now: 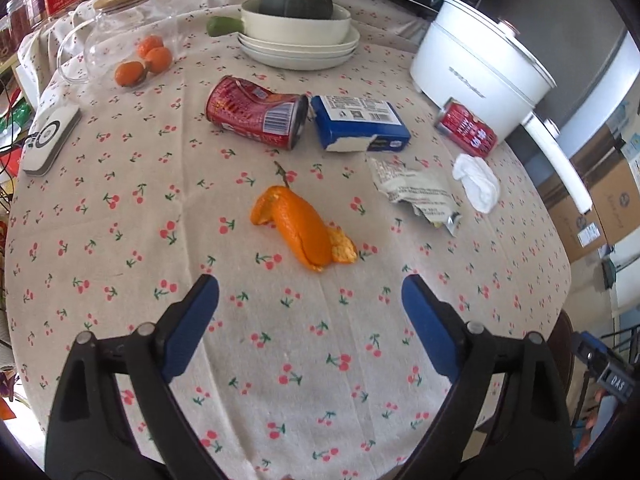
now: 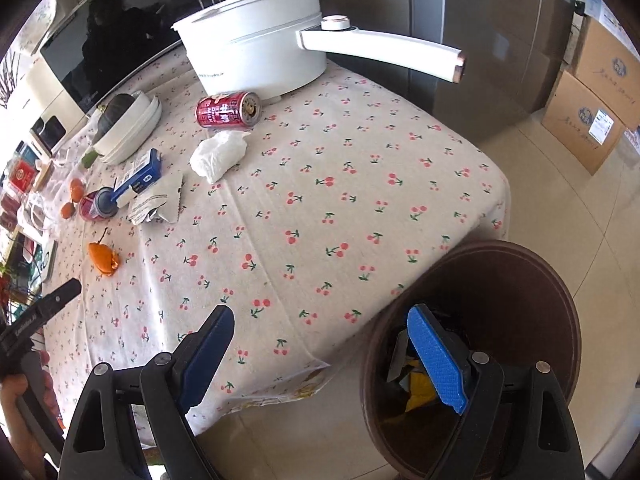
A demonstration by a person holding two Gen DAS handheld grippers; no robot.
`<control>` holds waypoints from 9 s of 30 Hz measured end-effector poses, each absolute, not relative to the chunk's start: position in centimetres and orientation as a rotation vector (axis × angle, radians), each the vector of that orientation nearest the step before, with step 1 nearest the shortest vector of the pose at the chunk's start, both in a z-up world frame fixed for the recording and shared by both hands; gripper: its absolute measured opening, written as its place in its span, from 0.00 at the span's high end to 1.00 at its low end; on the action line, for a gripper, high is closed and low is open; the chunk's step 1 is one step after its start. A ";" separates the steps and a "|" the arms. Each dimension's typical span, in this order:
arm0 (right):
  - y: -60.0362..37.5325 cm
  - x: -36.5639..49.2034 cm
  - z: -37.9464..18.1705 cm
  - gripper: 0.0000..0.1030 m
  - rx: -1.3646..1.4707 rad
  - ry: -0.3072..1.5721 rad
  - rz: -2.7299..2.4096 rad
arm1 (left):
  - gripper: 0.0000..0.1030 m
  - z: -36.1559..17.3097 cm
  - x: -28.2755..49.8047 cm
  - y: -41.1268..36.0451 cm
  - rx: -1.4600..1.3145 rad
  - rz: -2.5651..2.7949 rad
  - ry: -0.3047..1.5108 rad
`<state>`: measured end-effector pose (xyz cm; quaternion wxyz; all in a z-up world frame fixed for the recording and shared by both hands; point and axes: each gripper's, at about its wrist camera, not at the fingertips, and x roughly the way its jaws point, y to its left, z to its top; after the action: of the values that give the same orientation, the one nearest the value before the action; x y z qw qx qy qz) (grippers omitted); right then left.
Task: Collect trash
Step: 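Move both grippers back over the table toward the orange peel and white packet, then grasp the orange peel with the left gripper while the right gripper grasps the white packet, then carry peel and packet over the brown bin and open both grippers, then move both grippers back over the table toward the tissue and red can, then grasp the white tissue with the right gripper and lift it, then grasp the crumpled red can with the left gripper while the right holds the tissue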
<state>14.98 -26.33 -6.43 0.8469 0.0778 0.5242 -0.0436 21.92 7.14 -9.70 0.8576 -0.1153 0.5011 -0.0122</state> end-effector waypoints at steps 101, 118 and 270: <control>-35.0 5.1 -4.8 0.42 0.207 1.068 -0.130 | 0.75 -6.2 13.3 -14.6 -0.045 -0.569 1.048; -42.7 0.3 -6.2 0.42 0.250 1.097 -0.236 | 0.35 -8.9 10.4 -24.3 0.031 -0.814 0.990; -20.7 23.1 -7.2 0.82 0.012 1.012 0.170 | 0.01 -9.2 32.7 11.4 -0.023 -0.027 1.009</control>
<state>23.12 -20.72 -7.19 0.8712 0.0056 0.4841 0.0811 32.75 11.41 -9.24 0.8753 -0.0108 0.4832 -0.0128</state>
